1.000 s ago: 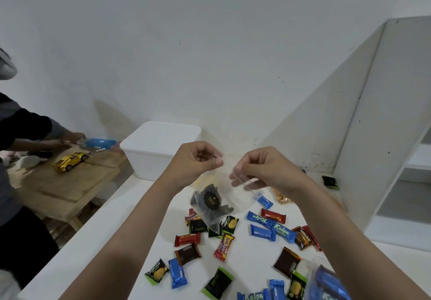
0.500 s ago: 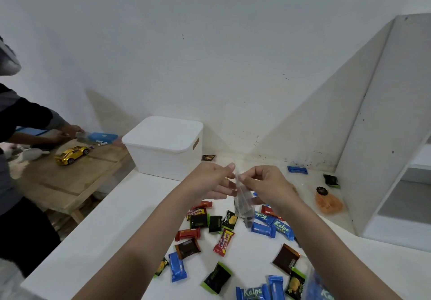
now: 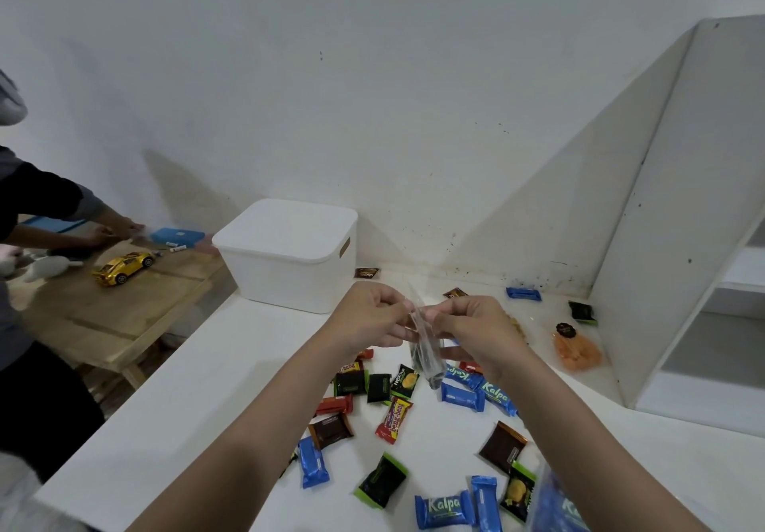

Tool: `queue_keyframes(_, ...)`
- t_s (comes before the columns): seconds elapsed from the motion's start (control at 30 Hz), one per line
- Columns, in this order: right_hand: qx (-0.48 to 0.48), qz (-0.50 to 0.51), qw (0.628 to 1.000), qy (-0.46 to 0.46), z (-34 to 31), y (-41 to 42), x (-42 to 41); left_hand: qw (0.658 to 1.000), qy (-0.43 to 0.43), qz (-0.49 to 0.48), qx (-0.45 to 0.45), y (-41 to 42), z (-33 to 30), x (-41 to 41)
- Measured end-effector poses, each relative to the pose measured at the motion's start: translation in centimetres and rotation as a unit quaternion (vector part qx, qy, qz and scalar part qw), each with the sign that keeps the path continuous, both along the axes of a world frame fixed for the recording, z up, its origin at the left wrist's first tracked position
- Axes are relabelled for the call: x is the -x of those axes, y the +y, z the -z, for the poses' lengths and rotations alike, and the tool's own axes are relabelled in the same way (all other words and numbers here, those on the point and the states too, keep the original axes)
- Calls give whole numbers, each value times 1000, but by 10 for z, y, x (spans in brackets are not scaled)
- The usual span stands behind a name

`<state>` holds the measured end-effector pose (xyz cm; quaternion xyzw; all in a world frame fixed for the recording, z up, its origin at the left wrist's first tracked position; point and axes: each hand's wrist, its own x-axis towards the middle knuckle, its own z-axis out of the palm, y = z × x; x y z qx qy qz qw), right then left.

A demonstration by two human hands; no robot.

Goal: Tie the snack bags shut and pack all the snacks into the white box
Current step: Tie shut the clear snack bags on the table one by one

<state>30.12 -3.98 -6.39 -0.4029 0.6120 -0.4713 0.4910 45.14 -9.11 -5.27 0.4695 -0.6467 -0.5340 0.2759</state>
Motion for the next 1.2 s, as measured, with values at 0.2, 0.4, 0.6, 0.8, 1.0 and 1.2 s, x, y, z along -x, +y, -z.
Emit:
queue_keyframes(0.2,-5,4,1000,5,3,-1,1,1000,-21,9,2,2,1,1)
queue_keyframes(0.4,19,32,998,43,7,-2,-1,1000,-8,-16,-18,1,12,1)
queue_keyframes(0.6,-16,32,995,-88,20,-8,17,993,-118,15,-9,-6,52,-9)
queue_keyframes(0.8,-76,65,968,-229,67,-9,45,977,-160,130,-52,2,121,9)
queue_keyframes(1.0,-150,114,977,-97,139,2,80,951,-287,110,-22,5,181,50)
queue_keyframes(1.2,-176,130,974,-55,187,5,114,885,-454,103,-8,7,222,81)
